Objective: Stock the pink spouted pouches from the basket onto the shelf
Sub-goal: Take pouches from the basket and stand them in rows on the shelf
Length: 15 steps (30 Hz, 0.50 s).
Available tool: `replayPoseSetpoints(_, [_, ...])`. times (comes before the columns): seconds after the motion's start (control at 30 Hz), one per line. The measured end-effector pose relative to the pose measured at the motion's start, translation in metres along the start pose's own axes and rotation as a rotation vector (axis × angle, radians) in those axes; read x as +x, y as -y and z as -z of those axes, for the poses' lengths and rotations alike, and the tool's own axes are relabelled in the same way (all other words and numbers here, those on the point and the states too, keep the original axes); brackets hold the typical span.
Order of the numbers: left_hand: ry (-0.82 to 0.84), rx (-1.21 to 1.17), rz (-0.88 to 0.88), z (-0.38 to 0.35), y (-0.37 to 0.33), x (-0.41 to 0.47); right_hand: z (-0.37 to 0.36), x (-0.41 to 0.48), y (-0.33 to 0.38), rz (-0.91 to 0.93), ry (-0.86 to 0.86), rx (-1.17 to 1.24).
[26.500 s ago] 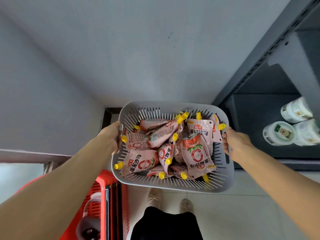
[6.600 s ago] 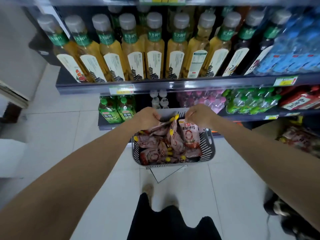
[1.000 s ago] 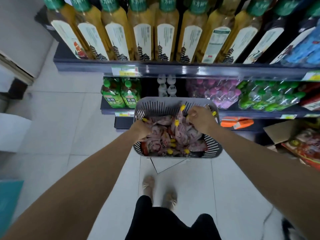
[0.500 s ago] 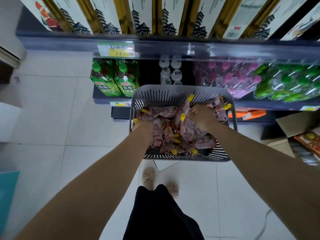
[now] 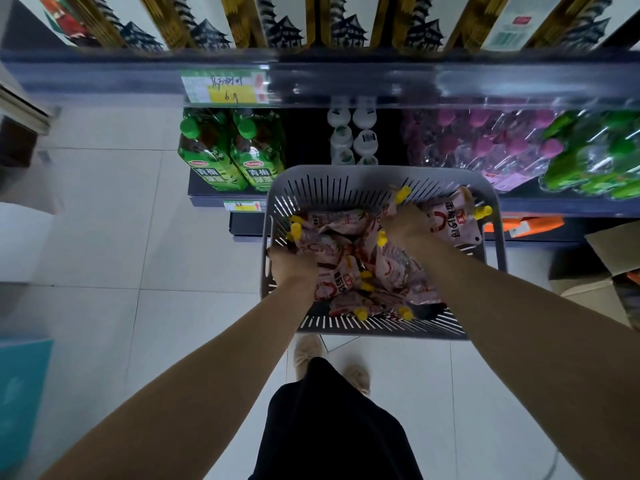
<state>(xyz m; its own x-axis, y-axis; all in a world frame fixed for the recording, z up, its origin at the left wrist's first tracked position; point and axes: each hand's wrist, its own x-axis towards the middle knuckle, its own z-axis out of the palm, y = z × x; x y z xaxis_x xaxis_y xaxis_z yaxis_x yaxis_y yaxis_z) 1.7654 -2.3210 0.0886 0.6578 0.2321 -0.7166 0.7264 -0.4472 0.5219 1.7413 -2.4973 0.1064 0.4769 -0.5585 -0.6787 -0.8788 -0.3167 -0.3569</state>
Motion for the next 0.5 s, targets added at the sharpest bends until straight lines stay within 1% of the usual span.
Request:
replayPoseSetpoints(0.03, [0.073,-0.048,-0.025,0.0,-0.001,0.0,0.0,0.0,-0.002,0.003,-0.035,-0.012])
replayPoseSetpoints(0.1, [0.295,-0.154,-0.047,0.001,-0.009,0.003,0.005,-0.001,-0.005,0.025,-0.042,-0.042])
replayPoseSetpoints(0.13, [0.393,-0.137,-0.054,0.003,-0.015,0.004,0.005,0.001,-0.009,0.039,-0.036,-0.057])
replayPoseSetpoints(0.2, [0.551,-0.025,-0.093,0.007,-0.026,0.011,0.009,0.002,-0.018,0.027,-0.052,-0.029])
replayPoseSetpoints(0.27, [0.622,0.105,-0.169,0.009,-0.036,0.015,0.014,0.001,-0.024,0.008,-0.072,-0.025])
replayPoseSetpoints(0.33, [0.653,0.229,-0.238,0.008,-0.046,0.022,0.018,-0.001,-0.029,0.021,-0.063,-0.038])
replayPoseSetpoints(0.37, [0.641,0.333,-0.294,0.006,-0.05,0.025,0.021,-0.002,-0.031,0.034,-0.059,-0.058])
replayPoseSetpoints(0.43, [0.527,0.576,-0.434,0.002,-0.055,0.032,0.023,-0.004,-0.036,0.041,-0.078,-0.079])
replayPoseSetpoints(0.5, [0.402,0.714,-0.498,-0.001,-0.056,0.037,0.024,-0.008,-0.039,0.059,-0.103,-0.074])
